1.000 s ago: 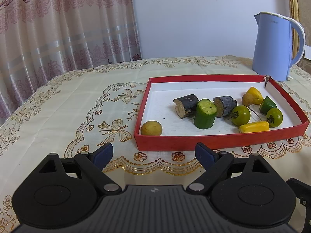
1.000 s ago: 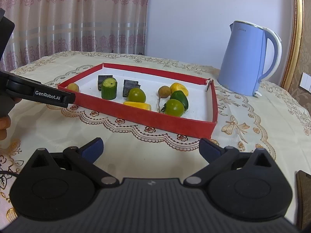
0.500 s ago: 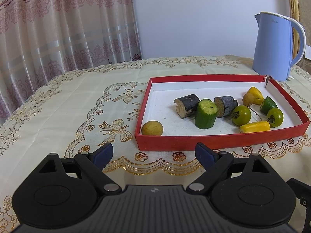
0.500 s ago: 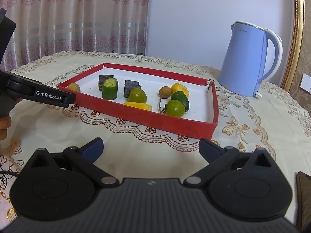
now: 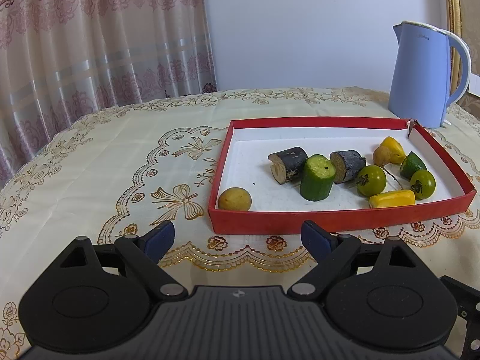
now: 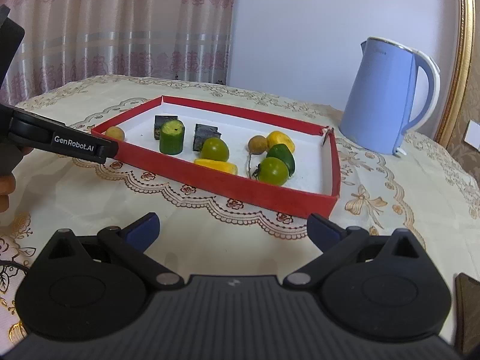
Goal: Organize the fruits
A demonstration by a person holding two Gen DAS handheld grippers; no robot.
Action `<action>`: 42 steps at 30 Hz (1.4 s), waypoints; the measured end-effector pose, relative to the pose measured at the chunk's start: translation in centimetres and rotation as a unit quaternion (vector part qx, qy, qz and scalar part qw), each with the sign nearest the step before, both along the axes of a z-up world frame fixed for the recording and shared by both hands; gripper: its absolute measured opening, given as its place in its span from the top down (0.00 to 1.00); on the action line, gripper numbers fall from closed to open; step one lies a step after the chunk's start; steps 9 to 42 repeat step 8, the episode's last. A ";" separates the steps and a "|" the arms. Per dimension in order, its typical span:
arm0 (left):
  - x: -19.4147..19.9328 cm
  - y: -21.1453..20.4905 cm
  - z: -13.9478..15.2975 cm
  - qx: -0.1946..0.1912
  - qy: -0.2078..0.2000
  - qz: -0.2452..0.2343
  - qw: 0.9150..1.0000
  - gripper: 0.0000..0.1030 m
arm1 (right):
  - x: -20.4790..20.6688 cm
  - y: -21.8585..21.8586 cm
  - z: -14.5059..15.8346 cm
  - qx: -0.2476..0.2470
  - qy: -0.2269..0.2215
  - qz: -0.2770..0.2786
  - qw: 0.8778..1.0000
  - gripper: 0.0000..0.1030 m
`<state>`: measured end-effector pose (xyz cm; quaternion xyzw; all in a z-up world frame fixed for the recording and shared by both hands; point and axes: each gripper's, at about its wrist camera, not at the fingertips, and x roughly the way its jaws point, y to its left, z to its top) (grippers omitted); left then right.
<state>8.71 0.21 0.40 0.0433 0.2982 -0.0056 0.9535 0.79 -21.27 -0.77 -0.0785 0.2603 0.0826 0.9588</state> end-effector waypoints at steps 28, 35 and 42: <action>0.0 -0.1 0.0 0.007 0.004 0.004 1.000 0.11 | 1.1 0.8 -0.4 -0.042 0.014 0.030 0.999 0.00; 0.0 -0.1 0.0 0.007 0.004 0.004 1.000 0.11 | 1.1 0.8 -0.4 -0.042 0.014 0.030 0.999 0.00; 0.0 -0.1 0.0 0.007 0.004 0.004 1.000 0.11 | 1.1 0.8 -0.4 -0.042 0.014 0.030 0.999 0.00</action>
